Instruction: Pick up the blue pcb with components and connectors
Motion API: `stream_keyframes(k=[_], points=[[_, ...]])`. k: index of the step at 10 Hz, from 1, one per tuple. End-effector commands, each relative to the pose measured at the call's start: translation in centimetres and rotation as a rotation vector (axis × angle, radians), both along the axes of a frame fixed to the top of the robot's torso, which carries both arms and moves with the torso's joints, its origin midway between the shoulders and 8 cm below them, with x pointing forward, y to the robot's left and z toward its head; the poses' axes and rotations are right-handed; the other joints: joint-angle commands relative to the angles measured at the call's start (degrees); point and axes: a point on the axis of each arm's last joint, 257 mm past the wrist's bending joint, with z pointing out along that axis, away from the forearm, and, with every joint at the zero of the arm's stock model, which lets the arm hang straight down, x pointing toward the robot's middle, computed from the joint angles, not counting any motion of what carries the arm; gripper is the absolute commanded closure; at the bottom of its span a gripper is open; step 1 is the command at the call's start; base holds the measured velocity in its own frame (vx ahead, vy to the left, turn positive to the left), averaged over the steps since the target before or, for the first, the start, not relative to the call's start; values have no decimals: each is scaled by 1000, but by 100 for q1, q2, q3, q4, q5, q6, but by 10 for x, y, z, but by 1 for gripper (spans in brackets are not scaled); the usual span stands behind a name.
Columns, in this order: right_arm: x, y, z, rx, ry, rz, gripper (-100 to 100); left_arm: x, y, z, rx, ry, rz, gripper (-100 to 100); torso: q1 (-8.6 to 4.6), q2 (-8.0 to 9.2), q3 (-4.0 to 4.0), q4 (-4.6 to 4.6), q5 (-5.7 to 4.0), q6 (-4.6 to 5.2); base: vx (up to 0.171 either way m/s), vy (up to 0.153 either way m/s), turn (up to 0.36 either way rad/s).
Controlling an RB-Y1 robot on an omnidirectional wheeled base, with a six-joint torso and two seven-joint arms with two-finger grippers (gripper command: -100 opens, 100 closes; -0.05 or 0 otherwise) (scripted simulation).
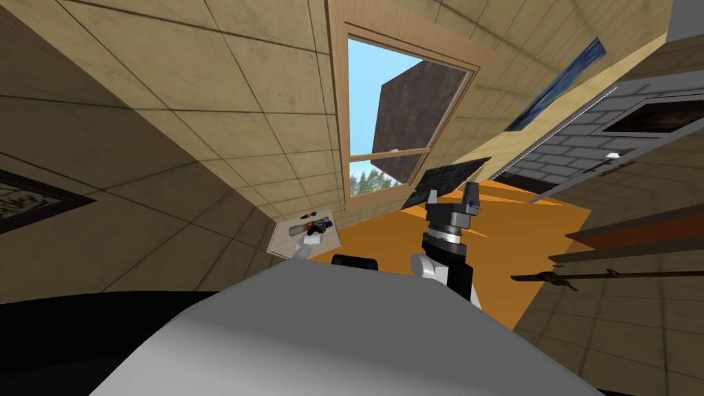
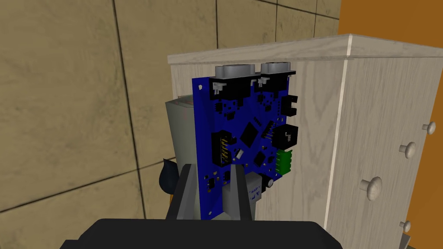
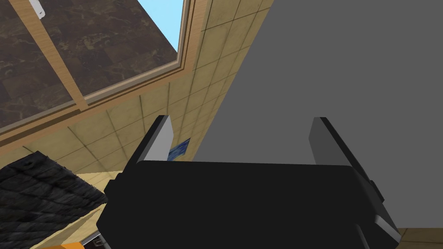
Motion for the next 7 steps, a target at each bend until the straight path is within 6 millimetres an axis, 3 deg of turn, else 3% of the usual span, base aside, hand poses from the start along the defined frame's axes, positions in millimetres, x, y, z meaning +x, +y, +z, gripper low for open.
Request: stream_keyframes(k=[1, 2, 6, 7], points=[[0, 0, 0, 0, 0, 0, 0, 0, 0, 0, 0, 0, 0, 0, 0, 0, 0, 0, 0, 0, 0, 0, 0], [0, 0, 0, 0, 0, 0, 0, -10, -15, -4, 0, 12, -24, 100, -1, 0, 0, -1, -1, -3, 49, 22, 149], [0, 0, 0, 0, 0, 0, 0, -23, -45, 4, 3, 3, -73, 100, 3, -23, -13, -5, -4, -8, 65, 25, 129], [0, 0, 0, 0, 0, 0, 0, -22, -45, 5, 3, 1, -73, 100, 2, -20, -13, -6, -4, -6, 27, 16, 40]])
